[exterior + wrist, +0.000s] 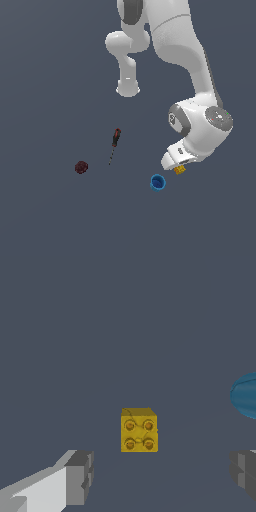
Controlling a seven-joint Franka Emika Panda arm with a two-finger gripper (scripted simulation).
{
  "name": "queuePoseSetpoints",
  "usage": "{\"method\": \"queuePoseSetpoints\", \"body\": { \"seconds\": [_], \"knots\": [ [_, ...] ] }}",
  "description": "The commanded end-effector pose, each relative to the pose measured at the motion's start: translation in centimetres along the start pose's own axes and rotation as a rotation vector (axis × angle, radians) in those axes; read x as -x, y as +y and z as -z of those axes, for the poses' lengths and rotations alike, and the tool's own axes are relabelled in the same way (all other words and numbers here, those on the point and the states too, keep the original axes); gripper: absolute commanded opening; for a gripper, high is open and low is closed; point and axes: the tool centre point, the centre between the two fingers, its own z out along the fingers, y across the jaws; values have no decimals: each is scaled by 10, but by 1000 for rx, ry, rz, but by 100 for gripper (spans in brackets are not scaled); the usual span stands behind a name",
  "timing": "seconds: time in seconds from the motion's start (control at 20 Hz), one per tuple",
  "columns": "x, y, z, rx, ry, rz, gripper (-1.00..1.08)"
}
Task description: Pick up a designated object from a clutter of objects.
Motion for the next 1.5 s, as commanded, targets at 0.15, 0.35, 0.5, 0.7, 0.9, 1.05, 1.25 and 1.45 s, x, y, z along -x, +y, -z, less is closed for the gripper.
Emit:
{"method": "queuePoseSetpoints", "body": {
  "seconds": [0.15, 0.35, 0.5, 0.7, 0.9, 1.05, 1.25, 1.45],
  "knots": [
    [-3, -10, -11, -2, 2, 12, 100],
    [-2, -9, -12, -2, 1, 12, 100],
    [-2, -9, -19, -2, 1, 12, 100],
    [-2, -9, -39, -2, 1, 12, 100],
    [-1, -10, -57, -2, 2, 13, 100],
    [-2, -10, -61, -2, 2, 13, 100],
    [-3, -10, -62, -2, 2, 13, -100],
    [-3, -10, -62, -2, 2, 13, -100]
  ]
}}
